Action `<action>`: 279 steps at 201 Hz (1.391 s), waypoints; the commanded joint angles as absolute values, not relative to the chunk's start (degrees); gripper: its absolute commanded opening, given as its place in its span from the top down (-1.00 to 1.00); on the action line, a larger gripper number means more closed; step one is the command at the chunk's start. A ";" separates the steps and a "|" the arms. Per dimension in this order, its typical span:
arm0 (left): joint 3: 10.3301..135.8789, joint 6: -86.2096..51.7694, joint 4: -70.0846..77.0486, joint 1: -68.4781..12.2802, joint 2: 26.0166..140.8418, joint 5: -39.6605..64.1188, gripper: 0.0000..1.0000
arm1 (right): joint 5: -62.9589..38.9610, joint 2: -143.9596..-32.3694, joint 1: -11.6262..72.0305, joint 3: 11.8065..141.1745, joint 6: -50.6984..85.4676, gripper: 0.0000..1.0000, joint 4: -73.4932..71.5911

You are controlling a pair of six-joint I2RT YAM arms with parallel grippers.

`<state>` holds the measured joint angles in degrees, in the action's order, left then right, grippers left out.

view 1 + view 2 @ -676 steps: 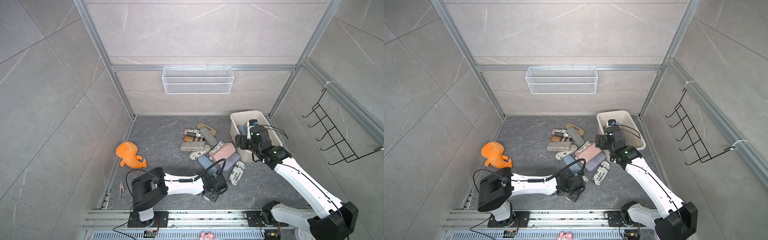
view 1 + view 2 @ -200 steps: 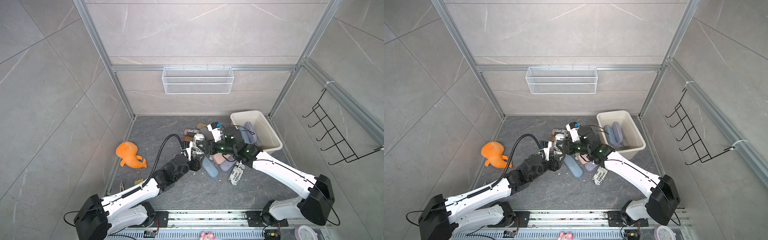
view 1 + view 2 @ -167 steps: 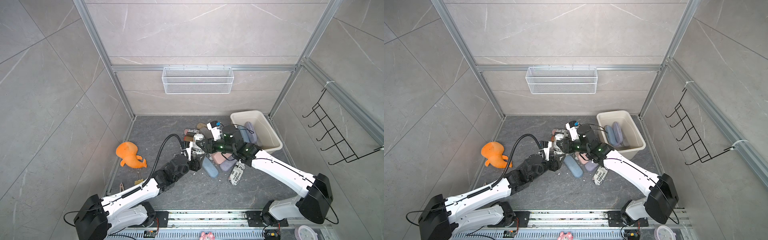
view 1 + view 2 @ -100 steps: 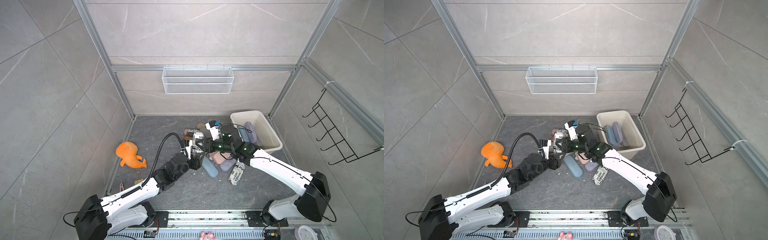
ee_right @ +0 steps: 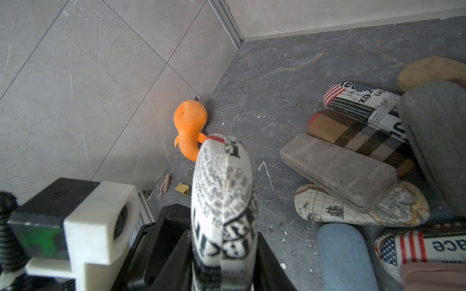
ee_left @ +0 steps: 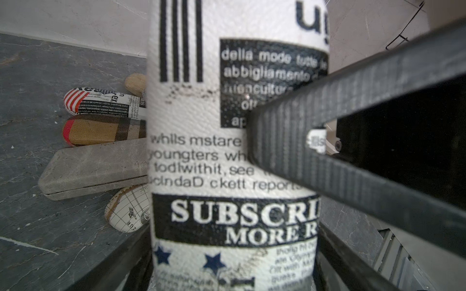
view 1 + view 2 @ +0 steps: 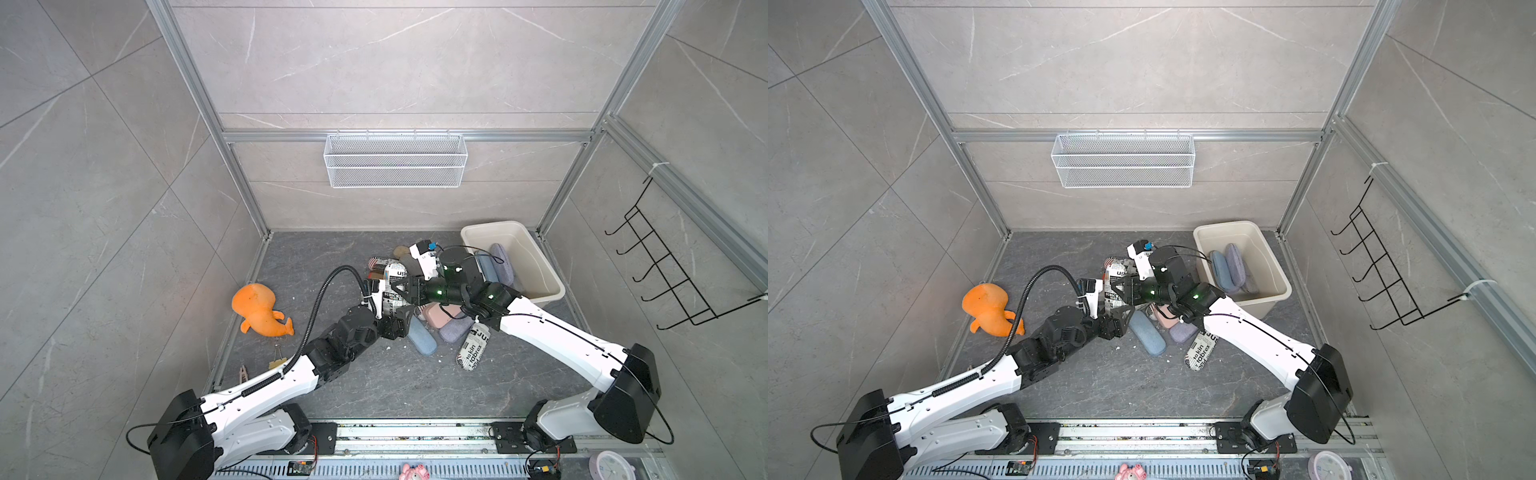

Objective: Put the glasses cases into the storage boxes
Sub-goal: Place the glasses case in the storage box.

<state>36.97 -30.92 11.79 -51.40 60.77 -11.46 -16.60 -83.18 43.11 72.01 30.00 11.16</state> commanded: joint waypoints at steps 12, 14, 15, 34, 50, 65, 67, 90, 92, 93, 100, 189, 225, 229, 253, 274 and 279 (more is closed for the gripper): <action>36.98 -31.53 12.37 -51.28 56.85 -12.69 -0.89 | -14.11 -84.58 43.25 76.84 27.55 0.31 12.93; 36.86 -31.63 12.21 -51.27 56.55 -12.77 -0.89 | -13.94 -84.69 43.27 77.00 27.45 0.31 13.08; 36.80 -31.68 12.08 -51.26 56.45 -12.80 -0.89 | -13.87 -84.75 43.25 77.13 27.39 0.31 13.13; 35.90 -32.48 9.51 -51.30 54.13 -13.47 -0.89 | -11.92 -86.03 43.13 79.77 25.60 0.31 15.19; 34.63 -32.98 7.18 -51.28 51.71 -14.05 -0.88 | -8.64 -87.33 42.86 82.67 22.83 0.31 17.80; 33.31 -33.83 4.44 -51.26 49.08 -15.85 -0.88 | -6.06 -88.56 41.58 85.69 20.93 0.31 20.90; 33.18 -33.99 4.05 -51.25 48.70 -16.16 -0.88 | -5.73 -88.63 41.33 86.09 20.57 0.31 21.20; 31.46 -34.74 -0.07 -51.26 44.12 -18.32 -0.88 | -2.06 -89.12 37.80 89.87 17.19 0.31 25.37; 31.29 -34.77 -0.35 -51.29 43.70 -18.42 -0.88 | -1.83 -89.12 37.38 90.08 16.97 0.31 25.61; 31.20 -34.79 -0.44 -51.26 43.43 -18.48 -0.87 | -1.75 -89.12 37.19 90.26 16.84 0.31 25.73; 30.64 -34.96 -1.27 -51.26 42.10 -18.94 -0.88 | -0.98 -88.92 35.43 91.18 16.14 0.31 26.78; 28.39 -35.01 -4.72 -51.27 37.30 -20.58 -0.88 | 22.99 -91.69 15.23 96.06 1.53 0.30 32.79; 28.15 -35.18 -3.19 -51.20 39.38 -20.37 -0.89 | 25.19 -98.11 8.75 97.33 0.00 0.30 31.73; 28.07 -35.17 -2.81 -51.23 39.72 -20.52 -0.89 | 24.67 -99.00 8.39 97.60 0.00 0.30 31.65; 29.19 -35.38 -2.71 -51.24 42.01 -20.65 -0.89 | 23.52 -105.87 8.04 100.86 -1.45 0.29 33.85; 29.93 -35.90 -3.34 -51.22 43.18 -20.28 -0.89 | 22.83 -110.23 7.94 102.63 -2.02 0.29 35.20; 29.97 -36.01 -3.42 -51.24 43.28 -20.17 -0.89 | 22.45 -110.95 7.94 102.72 -2.03 0.28 35.08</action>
<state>28.34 -34.98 -4.73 -51.40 42.78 -19.46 22.98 -107.66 7.40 100.33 -0.10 33.28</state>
